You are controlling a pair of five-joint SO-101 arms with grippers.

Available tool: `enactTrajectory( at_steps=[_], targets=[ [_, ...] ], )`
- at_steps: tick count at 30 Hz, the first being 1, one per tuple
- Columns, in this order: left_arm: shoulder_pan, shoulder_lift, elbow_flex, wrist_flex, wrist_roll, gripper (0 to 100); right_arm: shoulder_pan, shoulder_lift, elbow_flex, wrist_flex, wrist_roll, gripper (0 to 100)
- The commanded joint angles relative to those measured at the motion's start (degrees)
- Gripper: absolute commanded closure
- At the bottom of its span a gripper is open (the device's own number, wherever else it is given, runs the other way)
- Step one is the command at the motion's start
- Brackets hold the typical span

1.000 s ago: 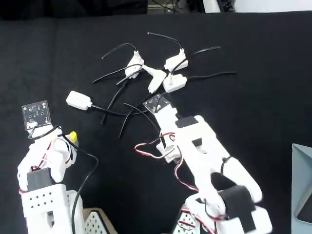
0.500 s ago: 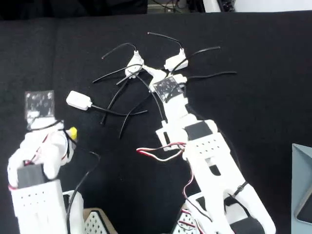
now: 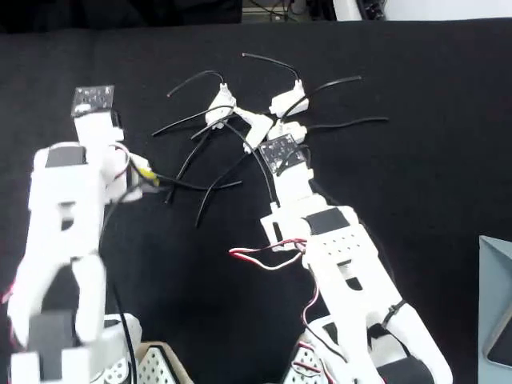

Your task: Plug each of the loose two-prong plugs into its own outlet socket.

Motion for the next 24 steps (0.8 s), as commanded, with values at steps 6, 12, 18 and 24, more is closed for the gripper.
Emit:
enactTrajectory(
  at_steps=[6,12,18,24],
  targets=[
    [-0.22,18.73,-18.59,0.35,-8.18,68,0.70,-2.07,0.48,-1.05,-0.35,98.5],
    [-1.71,27.69,-28.62,0.44,-8.26,72,0.70,-2.07,0.48,-1.05,-0.35,98.5],
    [-2.15,36.04,-31.87,0.44,4.22,72,0.70,-1.89,0.48,-1.05,-0.35,98.5],
    [-1.63,40.97,-36.62,3.25,13.01,72,0.70,-1.80,0.57,-0.97,-0.35,98.5]
  ],
)
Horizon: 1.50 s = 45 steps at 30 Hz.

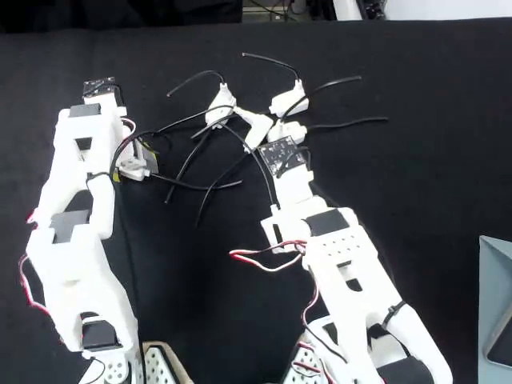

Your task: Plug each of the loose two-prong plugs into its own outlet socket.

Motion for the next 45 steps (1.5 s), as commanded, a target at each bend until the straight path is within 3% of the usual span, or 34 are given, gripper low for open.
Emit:
enactTrajectory(
  at_steps=[1,9,18,20,24,31,45],
  targets=[
    [-0.22,0.88,-6.37,3.52,5.36,72,0.62,-1.71,0.04,-0.88,-0.44,98.5],
    [-0.22,5.63,-15.25,8.79,16.09,72,0.35,-1.89,0.66,-0.97,-0.44,98.5],
    [-0.66,12.48,-15.69,9.14,16.53,72,0.35,-1.89,0.57,-0.97,-0.35,98.5],
    [-0.84,11.78,-15.69,9.14,16.35,77,0.53,-1.89,0.57,-0.97,-0.35,98.5],
    [-0.57,8.35,-15.69,9.14,10.29,98,0.53,-1.98,0.57,-0.97,-0.35,98.5],
    [-0.22,-0.79,-17.27,16.88,0.88,97,0.70,-1.98,0.57,-0.97,-0.26,98.5],
    [0.57,-17.05,-17.54,26.46,-37.19,97,5.80,-1.98,-0.57,-0.88,-0.26,98.5]
  ],
)
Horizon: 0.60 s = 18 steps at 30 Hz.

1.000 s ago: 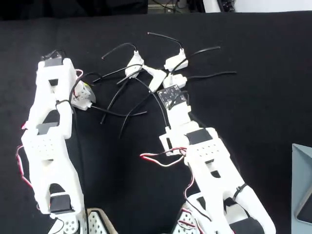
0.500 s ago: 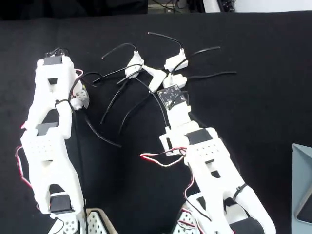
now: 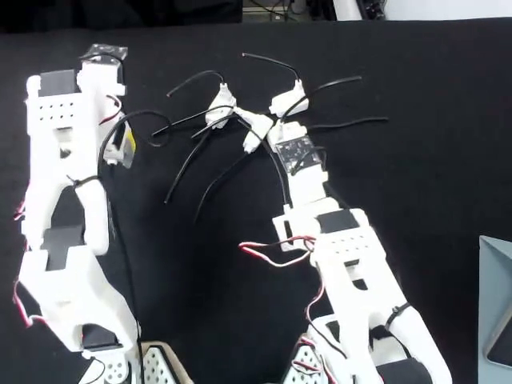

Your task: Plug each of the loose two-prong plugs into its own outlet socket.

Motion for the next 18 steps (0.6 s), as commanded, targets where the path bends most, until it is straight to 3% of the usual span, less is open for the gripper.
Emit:
enactTrajectory(
  at_steps=[1,6,10,18],
  targets=[
    [0.92,-4.31,-2.68,1.05,-10.81,97,0.79,-1.89,-1.63,-0.79,-0.26,98.5],
    [4.26,-6.42,2.15,1.14,-22.51,97,2.73,-1.89,-1.98,-1.05,0.00,98.5],
    [8.75,-12.04,13.05,0.09,-29.01,97,6.42,-1.89,-3.03,-1.32,0.00,98.5],
    [18.42,-34.20,50.95,-18.81,-30.24,97,7.91,-1.89,-3.47,-1.23,-0.18,98.5]
  ],
)
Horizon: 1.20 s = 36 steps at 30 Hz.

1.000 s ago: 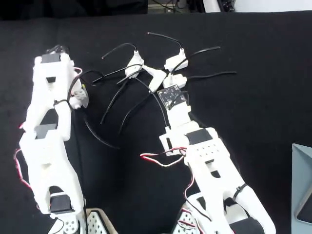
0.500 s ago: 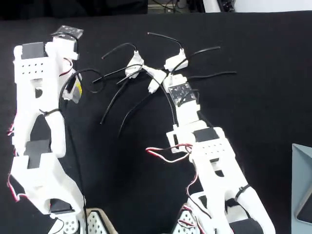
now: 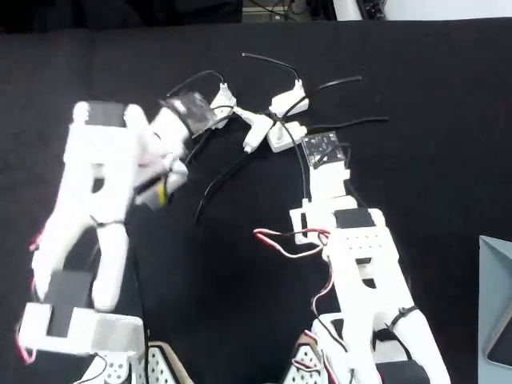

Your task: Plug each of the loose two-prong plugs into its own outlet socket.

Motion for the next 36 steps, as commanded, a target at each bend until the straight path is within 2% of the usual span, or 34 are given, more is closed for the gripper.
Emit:
enactTrajectory(
  at_steps=[1,4,8,12,16,24,27,32,36],
  targets=[
    [4.53,-13.10,18.95,-10.20,0.62,97,0.88,-1.89,-3.12,-0.70,-0.18,98.5],
    [6.64,-20.22,29.67,-16.53,4.40,97,0.88,-1.89,-3.12,-0.70,-0.18,98.5],
    [10.24,-25.49,38.46,-17.49,4.84,97,0.88,-1.89,-3.12,-0.70,-0.18,98.5],
    [12.79,-28.57,44.97,-17.49,5.45,85,0.88,-1.89,-3.12,-0.70,-0.18,98.5],
    [10.95,-32.26,44.62,-17.49,11.96,77,0.88,-1.89,-3.03,-0.70,-0.18,98.5],
    [12.09,-43.16,37.32,-7.12,14.95,77,0.88,-1.89,-3.03,-0.70,-0.18,98.5],
    [16.31,-44.92,39.52,-5.63,16.44,77,0.88,-1.89,-3.03,-0.70,0.00,98.5],
    [25.27,-44.92,47.96,-11.34,21.10,77,0.88,-1.89,-3.03,-0.70,0.00,98.5],
    [27.21,-44.84,53.93,-18.99,22.86,77,0.88,-1.89,-2.86,-0.70,0.00,98.5]
  ],
)
